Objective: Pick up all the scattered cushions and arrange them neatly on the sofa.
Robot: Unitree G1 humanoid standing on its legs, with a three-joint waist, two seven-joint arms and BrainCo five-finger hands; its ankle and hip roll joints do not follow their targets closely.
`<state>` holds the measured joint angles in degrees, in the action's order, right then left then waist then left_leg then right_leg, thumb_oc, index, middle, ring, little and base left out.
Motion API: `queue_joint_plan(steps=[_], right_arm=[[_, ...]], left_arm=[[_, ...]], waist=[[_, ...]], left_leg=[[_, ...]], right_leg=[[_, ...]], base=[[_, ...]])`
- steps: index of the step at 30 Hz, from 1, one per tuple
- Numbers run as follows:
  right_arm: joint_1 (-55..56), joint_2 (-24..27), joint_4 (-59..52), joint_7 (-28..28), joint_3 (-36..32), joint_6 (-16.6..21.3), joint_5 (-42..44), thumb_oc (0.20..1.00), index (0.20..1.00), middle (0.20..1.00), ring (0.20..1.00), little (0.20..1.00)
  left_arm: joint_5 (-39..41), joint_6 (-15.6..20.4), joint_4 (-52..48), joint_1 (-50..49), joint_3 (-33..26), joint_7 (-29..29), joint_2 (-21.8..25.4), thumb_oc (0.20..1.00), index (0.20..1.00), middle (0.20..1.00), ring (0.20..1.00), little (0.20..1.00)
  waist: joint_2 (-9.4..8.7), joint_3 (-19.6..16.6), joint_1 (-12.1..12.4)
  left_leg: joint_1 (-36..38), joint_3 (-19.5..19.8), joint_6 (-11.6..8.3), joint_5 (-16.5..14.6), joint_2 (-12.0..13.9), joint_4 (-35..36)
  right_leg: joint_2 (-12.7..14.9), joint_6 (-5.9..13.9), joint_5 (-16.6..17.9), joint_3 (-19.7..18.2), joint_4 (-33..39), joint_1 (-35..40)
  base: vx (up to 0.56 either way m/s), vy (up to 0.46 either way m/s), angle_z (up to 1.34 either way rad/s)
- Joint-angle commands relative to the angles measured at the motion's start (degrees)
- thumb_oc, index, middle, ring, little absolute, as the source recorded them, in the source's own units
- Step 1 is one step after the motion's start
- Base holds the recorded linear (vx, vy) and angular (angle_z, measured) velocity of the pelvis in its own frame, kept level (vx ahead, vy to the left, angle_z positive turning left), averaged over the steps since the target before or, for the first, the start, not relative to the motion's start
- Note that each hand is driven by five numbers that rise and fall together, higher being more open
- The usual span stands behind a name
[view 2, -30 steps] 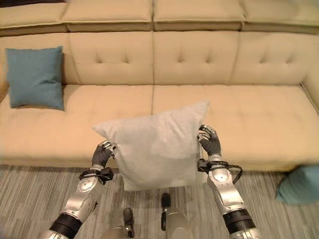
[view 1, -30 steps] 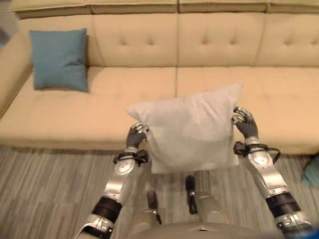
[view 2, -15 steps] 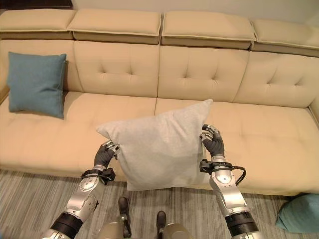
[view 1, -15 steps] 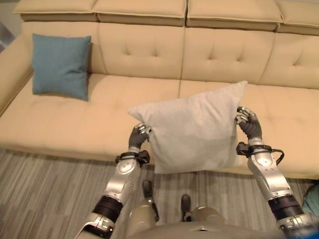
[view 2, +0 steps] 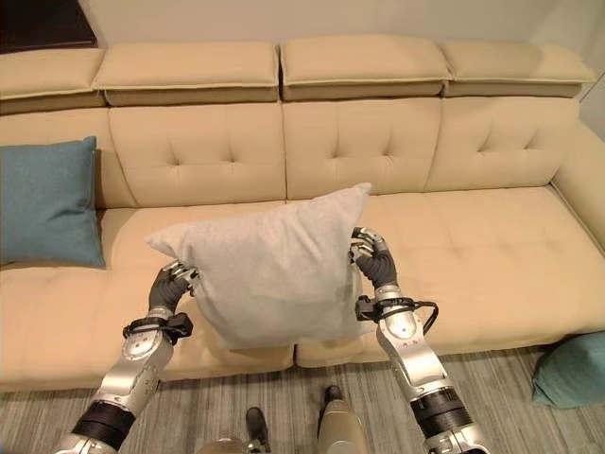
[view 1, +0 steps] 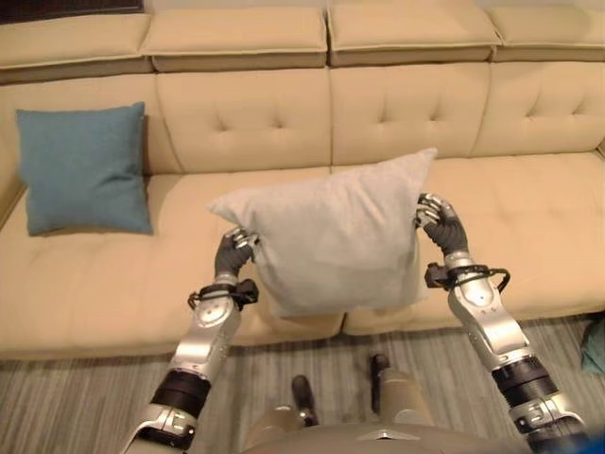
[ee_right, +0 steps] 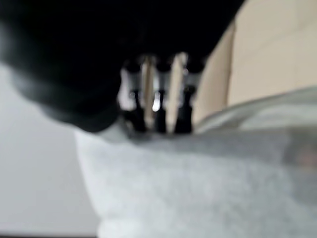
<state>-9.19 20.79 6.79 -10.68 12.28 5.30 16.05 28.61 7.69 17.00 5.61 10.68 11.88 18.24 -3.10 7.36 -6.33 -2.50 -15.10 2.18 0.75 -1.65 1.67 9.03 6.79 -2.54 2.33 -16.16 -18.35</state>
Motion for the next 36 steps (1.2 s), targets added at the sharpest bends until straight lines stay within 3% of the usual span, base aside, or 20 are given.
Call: queue_joint_plan(steps=[1,3,5,6,8,11,12,15,16,22,27,30,32,36], right_arm=[[-4.8,-1.7,-4.7,2.5,0.3,5.2,-0.9,0.200,0.200,0.200,0.200,0.200],[-3.7,-1.0,-4.9,2.8,-0.2,5.3,-0.7,0.200,0.200,0.200,0.200,0.200],[-1.6,-0.2,-5.2,2.9,-1.1,5.4,-0.8,0.200,0.200,0.200,0.200,0.200],[-1.2,0.5,-5.4,2.6,-1.3,5.4,-0.6,0.200,0.200,0.200,0.200,0.200],[-0.5,1.0,-5.6,2.2,-1.7,5.4,-0.1,0.200,0.200,0.200,0.200,0.200],[0.5,1.3,-5.7,2.2,-2.6,5.3,-0.1,0.200,0.200,0.200,0.200,0.200],[0.3,1.2,-5.5,1.9,-2.8,5.3,-0.3,0.200,0.200,0.200,0.200,0.200],[0.5,1.1,-4.7,1.2,-3.2,5.1,-0.8,0.200,0.200,0.200,0.200,0.200],[0.5,0.7,-5.4,1.9,-3.6,4.9,-1.3,0.200,0.200,0.200,0.200,0.200],[-2.4,-1.6,-5.5,2.4,-1.8,4.7,-2.5,0.200,0.200,0.200,0.200,0.200],[-4.5,-2.9,-4.8,2.6,-0.6,4.5,-2.0,0.200,0.200,0.200,0.200,0.200],[-5.2,-2.8,-4.6,2.5,-0.8,4.6,-1.6,0.200,0.200,0.200,0.200,0.200],[-4.7,-2.4,-4.5,2.3,-1.5,4.7,-1.4,0.200,0.200,0.200,0.200,0.200],[-5.3,-1.9,-4.8,2.1,-1.3,5.0,-1.9,0.200,0.200,0.200,0.200,0.200]], left_arm=[[-0.5,4.7,-6.7,4.5,5.0,-4.0,-2.9,0.200,0.200,0.200,0.200,0.200],[-0.3,4.6,-6.7,4.0,5.7,-4.7,-3.2,0.200,0.200,0.200,0.200,0.200],[-0.2,4.4,-6.1,4.2,6.3,-5.1,-3.6,0.200,0.200,0.200,0.200,0.200],[0.1,4.1,-6.4,4.3,6.8,-5.7,-3.6,0.200,0.200,0.200,0.200,0.200],[0.0,3.7,-6.2,4.4,6.8,-5.3,-3.9,0.200,0.200,0.200,0.200,0.200],[-0.2,3.1,-5.5,4.3,6.8,-5.5,-4.3,0.200,0.200,0.200,0.200,0.200],[-0.8,3.1,-5.3,4.9,7.3,-5.6,-4.2,0.200,0.200,0.200,0.200,0.200],[-1.4,3.1,-4.8,5.2,7.4,-5.0,-4.2,0.200,0.200,0.200,0.200,0.200],[-1.5,3.1,-5.4,4.9,7.6,-6.2,-4.3,0.200,0.200,0.200,0.200,0.200],[-1.7,3.8,-7.1,4.8,6.2,-5.5,-2.2,0.200,0.200,0.200,0.200,0.200],[-1.6,4.7,-6.8,5.3,4.3,-4.3,-1.0,0.200,0.200,0.200,0.200,0.200],[-1.6,4.9,-6.8,6.1,4.2,-4.1,-1.0,0.200,0.200,0.200,0.200,0.200],[-2.0,5.2,-6.5,6.7,4.3,-4.4,-1.7,0.200,0.200,0.200,0.200,0.200],[-2.5,5.5,-7.3,7.1,4.4,-4.1,-1.6,0.200,0.200,0.200,0.200,0.200]], waist=[[0.02,-2.2,-0.5],[0.22,-2.7,-0.9],[-0.03,-2.6,-1.5],[-0.52,-1.7,-1.2],[-1.66,-1.1,-0.6],[-1.58,-1.5,0.0],[-0.48,-1.5,1.0],[0.00,-1.4,1.3],[1.26,-2.1,0.8],[0.45,-1.9,1.4],[-0.38,-0.8,1.8],[-0.34,-0.5,1.1],[-1.24,-0.2,0.8],[-0.98,-1.4,0.8]], left_leg=[[3.8,2.3,-3.86,-9.4,2.6,-7.8],[3.5,2.9,-5.27,-9.4,3.7,-10.3],[0.5,3.0,-7.54,-5.3,7.1,-19.7],[-3.5,3.9,-7.94,-3.2,8.1,-27.1],[-7.5,4.6,-7.42,-2.7,8.1,-31.9],[-8.5,4.7,-6.33,-5.7,8.2,-23.3],[-10.2,7.0,-7.67,-1.9,7.3,-13.2],[-10.6,7.6,-8.47,1.0,7.2,-8.5],[-8.5,7.3,-8.03,0.6,7.6,-4.0],[-5.8,2.7,-5.49,-2.2,5.7,-5.9],[-3.9,-0.5,-4.46,-3.8,5.7,-5.9],[-3.5,-0.7,-4.40,-4.2,5.4,-5.9],[-2.8,0.0,-4.29,-5.7,3.7,-7.0],[-2.4,0.8,-4.42,-5.9,3.8,-6.5]], right_leg=[[-2.0,1.66,3.0,2.5,10.5,7.1],[-2.1,0.81,2.4,3.2,10.5,8.2],[-2.4,-1.00,1.2,4.2,10.7,9.9],[-2.8,-2.39,0.7,4.5,10.9,11.0],[-2.9,-3.38,-0.1,4.5,11.8,12.8],[-2.5,-2.21,-1.3,4.8,13.2,15.0],[-2.8,-1.35,-1.6,4.7,14.5,16.4],[-2.7,-1.03,-1.9,4.9,15.3,17.4],[-2.6,-0.02,-2.3,4.8,14.8,17.1],[1.1,2.28,-0.4,1.3,10.9,14.2],[1.3,3.20,4.0,0.9,11.3,8.0],[0.7,3.30,4.9,2.2,13.4,5.4],[1.2,3.68,6.0,2.2,16.3,7.1],[1.3,3.55,6.5,2.9,16.7,7.9]], base=[[0.25,-0.133,0.10],[0.24,-0.162,0.15],[0.18,-0.213,0.51],[0.11,-0.192,0.72],[0.13,-0.131,0.38],[0.20,0.078,0.07],[0.18,0.149,-0.01],[0.14,0.156,-0.08],[0.11,0.138,-0.37],[0.12,0.238,-0.62],[0.02,0.064,-0.63],[0.05,0.031,-0.31],[0.15,0.000,0.05],[0.11,-0.064,0.21]])
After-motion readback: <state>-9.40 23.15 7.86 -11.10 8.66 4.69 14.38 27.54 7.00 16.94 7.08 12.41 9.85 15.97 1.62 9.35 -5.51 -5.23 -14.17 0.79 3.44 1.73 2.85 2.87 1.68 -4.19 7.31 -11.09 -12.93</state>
